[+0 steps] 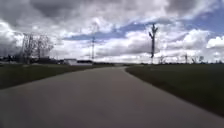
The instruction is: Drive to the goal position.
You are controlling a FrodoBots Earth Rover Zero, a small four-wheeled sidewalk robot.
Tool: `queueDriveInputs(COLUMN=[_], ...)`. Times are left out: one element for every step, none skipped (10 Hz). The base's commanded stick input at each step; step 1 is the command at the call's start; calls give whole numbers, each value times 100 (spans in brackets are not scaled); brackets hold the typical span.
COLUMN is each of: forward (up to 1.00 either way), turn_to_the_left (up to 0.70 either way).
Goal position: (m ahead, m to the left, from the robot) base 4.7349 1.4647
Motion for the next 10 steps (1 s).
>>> queueDriveInputs(forward=[100,100,100,100,100,100,100,100,100,100], turn_to_the_left=[0,0,0,0,0,0,0,0,0,0])
